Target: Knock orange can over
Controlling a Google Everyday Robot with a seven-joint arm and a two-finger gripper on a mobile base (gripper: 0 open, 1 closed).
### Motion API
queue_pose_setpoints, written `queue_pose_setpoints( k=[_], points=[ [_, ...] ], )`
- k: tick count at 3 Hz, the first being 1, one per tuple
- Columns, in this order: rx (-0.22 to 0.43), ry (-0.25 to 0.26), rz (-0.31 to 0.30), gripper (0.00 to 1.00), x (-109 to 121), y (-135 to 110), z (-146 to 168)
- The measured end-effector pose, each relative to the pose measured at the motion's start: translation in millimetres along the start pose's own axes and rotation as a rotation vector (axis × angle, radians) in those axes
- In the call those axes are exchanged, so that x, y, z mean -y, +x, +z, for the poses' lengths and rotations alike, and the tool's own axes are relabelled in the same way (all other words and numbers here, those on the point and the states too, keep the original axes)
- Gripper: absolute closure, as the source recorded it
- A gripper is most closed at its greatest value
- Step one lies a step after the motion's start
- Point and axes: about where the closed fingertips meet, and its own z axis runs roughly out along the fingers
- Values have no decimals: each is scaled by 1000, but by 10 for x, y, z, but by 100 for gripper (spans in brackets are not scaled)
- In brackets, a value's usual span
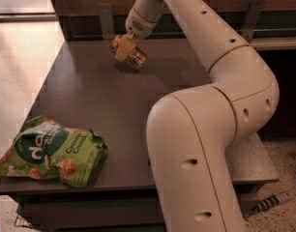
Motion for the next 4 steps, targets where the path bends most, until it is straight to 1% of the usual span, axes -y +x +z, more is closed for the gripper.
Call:
queue_pose_setpoints(
  k=[1,2,3,4],
  points=[
    [-12,-46,-16,100,0,-36,318],
    [-11,-66,-22,100,0,-66,442],
    [-11,-66,-22,87,-1,-72,431],
    [-10,-67,-22,64,3,-80,465]
  ],
)
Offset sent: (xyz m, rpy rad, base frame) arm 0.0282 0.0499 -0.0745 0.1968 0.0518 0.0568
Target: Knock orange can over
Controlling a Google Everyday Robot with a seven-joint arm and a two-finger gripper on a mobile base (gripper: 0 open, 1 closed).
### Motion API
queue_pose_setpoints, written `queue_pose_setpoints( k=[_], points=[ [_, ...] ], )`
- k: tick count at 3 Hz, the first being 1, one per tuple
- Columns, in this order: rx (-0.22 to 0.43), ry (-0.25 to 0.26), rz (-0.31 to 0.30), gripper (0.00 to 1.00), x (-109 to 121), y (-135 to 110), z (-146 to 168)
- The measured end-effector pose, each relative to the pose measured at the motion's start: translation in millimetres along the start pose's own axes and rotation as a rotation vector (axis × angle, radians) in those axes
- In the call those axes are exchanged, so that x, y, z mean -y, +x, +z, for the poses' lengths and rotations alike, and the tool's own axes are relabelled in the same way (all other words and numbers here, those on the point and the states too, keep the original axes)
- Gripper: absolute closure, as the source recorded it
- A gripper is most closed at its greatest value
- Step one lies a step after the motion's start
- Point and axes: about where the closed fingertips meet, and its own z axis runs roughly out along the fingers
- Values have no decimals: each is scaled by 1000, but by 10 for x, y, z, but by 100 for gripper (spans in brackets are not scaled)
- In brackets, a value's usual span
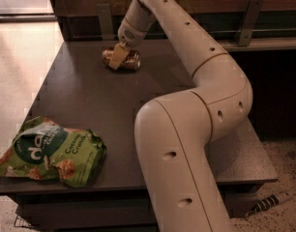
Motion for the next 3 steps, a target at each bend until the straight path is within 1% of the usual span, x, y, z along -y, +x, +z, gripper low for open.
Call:
queue_pose_setpoints(
  k=[1,2,3],
  points=[
    [0,0,0,41,-1,-14,-24],
    [1,-1,0,9,4,-28,1],
    [1,-1,0,0,4,-30,-2]
  ],
)
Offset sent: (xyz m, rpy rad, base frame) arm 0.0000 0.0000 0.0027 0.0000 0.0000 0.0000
